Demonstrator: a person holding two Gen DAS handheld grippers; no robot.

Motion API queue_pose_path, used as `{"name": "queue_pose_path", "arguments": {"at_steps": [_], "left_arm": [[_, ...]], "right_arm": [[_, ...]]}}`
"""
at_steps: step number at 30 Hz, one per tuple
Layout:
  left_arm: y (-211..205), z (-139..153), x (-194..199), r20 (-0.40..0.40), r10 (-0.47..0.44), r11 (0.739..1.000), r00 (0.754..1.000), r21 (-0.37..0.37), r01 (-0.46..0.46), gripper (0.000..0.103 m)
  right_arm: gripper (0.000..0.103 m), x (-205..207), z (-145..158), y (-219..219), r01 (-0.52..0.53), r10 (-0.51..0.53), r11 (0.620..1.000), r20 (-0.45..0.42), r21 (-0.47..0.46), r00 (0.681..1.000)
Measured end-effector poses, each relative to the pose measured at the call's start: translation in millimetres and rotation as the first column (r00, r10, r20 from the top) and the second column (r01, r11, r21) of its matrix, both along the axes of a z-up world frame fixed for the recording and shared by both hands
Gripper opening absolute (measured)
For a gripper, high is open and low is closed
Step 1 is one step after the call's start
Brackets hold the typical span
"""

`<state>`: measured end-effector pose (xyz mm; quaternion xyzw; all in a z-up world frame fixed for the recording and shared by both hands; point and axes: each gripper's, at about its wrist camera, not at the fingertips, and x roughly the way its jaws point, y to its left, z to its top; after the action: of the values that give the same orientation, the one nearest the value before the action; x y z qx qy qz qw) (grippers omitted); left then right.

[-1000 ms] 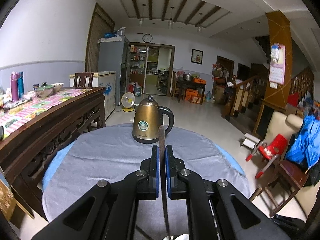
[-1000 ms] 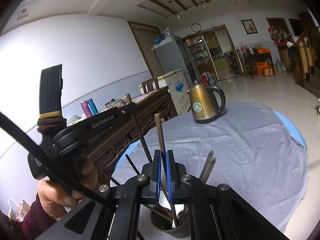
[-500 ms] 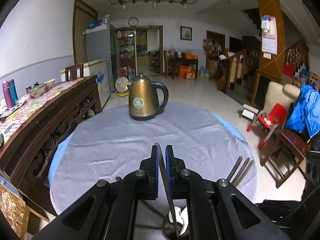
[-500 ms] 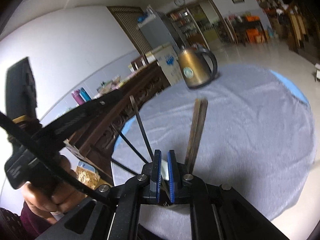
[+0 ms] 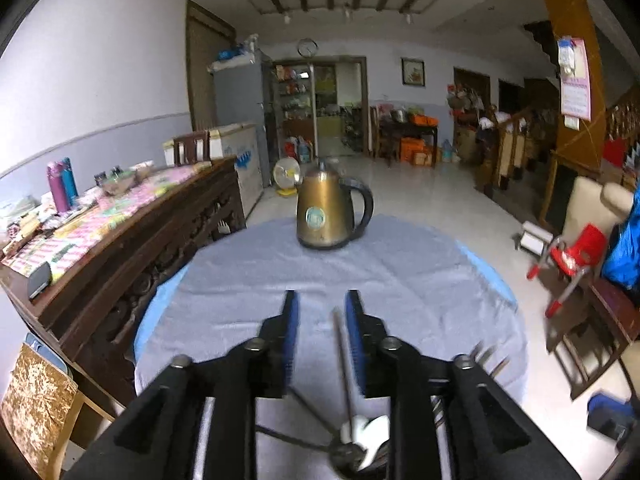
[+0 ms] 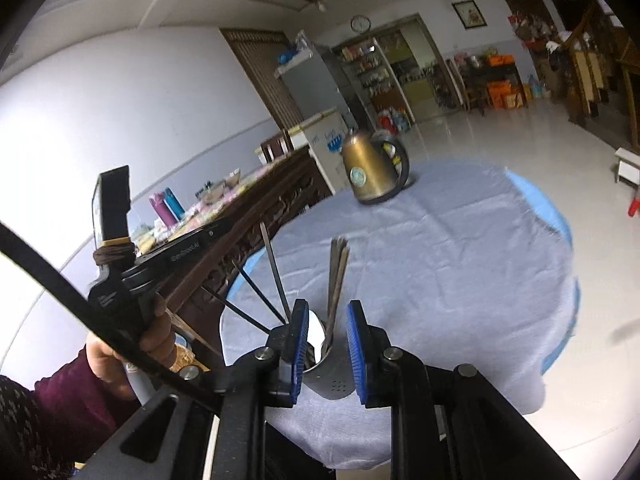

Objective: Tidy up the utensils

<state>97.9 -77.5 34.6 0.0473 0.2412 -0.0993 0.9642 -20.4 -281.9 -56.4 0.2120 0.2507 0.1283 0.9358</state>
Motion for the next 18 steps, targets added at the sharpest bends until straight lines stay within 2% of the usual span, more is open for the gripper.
{"name": "queue_pose_path", "arguments": {"at_steps": [1, 4, 6, 8, 10, 11, 15, 18], "left_arm": [[-7, 9, -6, 0.024, 0.008, 1.0, 1.0, 0.001, -0.008, 0.04], [-35, 36, -23, 0.077, -0.002, 1.0, 0.997, -0.026, 0.004, 0.047], [-58, 52, -37, 0.105, -0.047, 0.998, 0.993, -0.047, 0.052, 0.054], [-82, 60, -52, 0.138, -0.099, 0.994, 0.985, -0.029, 0.104, 0.061], [-109, 65, -68, 0.164, -0.162, 0.987, 0.973, 0.014, 0.162, 0.062], [-117, 65, -72, 0.172, -0.182, 0.983, 0.968, 0.027, 0.18, 0.062], [-146, 62, -86, 0.197, -0.217, 0.975, 0.956, 0.099, 0.201, 0.062], [-157, 62, -84, 0.182, -0.206, 0.976, 0.961, 0.103, 0.19, 0.062]], "right_arm": [[0.023, -7, 4, -4, 0.008, -0.008, 1.0, 0.013, 0.0, 1.0], [0.024, -34, 11, -19, 0.043, -0.042, 0.999, 0.043, -0.012, 0.998], [0.026, -52, 11, -32, 0.073, -0.072, 0.997, 0.055, -0.007, 0.996], [0.03, -66, 10, -46, 0.097, -0.098, 0.995, 0.066, 0.009, 0.993], [0.043, -78, 10, -57, 0.126, -0.126, 0.992, 0.075, 0.014, 0.989], [0.045, -83, 10, -62, 0.135, -0.136, 0.991, 0.08, 0.018, 0.987], [0.045, -100, 8, -84, 0.166, -0.171, 0.985, 0.11, 0.054, 0.979], [0.045, -103, 3, -100, 0.176, -0.184, 0.981, 0.11, 0.083, 0.977]]}}
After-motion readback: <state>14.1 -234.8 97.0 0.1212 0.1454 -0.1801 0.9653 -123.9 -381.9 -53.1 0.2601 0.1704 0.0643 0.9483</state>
